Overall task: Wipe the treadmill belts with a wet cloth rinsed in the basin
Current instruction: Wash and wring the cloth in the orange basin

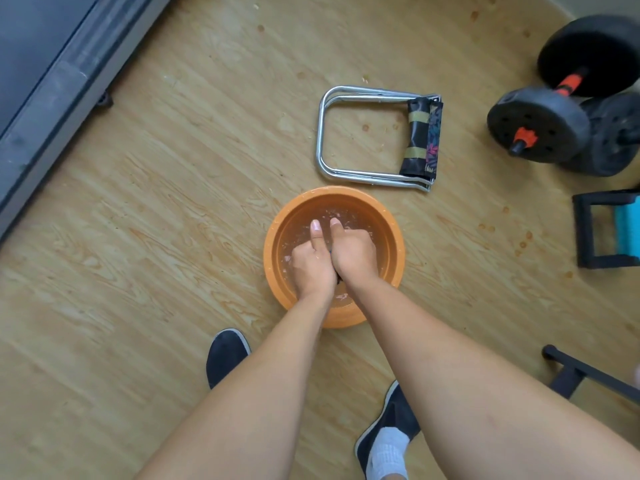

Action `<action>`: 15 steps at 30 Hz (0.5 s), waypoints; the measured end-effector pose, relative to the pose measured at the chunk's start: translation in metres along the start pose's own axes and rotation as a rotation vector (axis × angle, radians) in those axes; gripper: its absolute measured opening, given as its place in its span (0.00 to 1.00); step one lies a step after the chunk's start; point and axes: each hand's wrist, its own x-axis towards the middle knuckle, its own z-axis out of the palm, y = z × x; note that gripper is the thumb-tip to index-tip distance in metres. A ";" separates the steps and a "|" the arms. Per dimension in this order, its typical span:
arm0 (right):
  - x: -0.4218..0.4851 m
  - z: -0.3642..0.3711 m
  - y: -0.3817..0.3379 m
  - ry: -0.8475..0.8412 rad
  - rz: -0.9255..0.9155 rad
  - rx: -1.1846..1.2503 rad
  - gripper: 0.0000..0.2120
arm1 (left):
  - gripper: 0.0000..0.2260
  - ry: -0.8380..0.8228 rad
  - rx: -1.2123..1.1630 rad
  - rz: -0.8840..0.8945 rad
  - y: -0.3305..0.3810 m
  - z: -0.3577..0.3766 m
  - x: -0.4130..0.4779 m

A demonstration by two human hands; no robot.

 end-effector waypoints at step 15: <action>-0.037 -0.073 -0.040 -0.089 -0.149 -0.045 0.23 | 0.14 -0.562 -0.040 0.020 0.048 -0.063 -0.039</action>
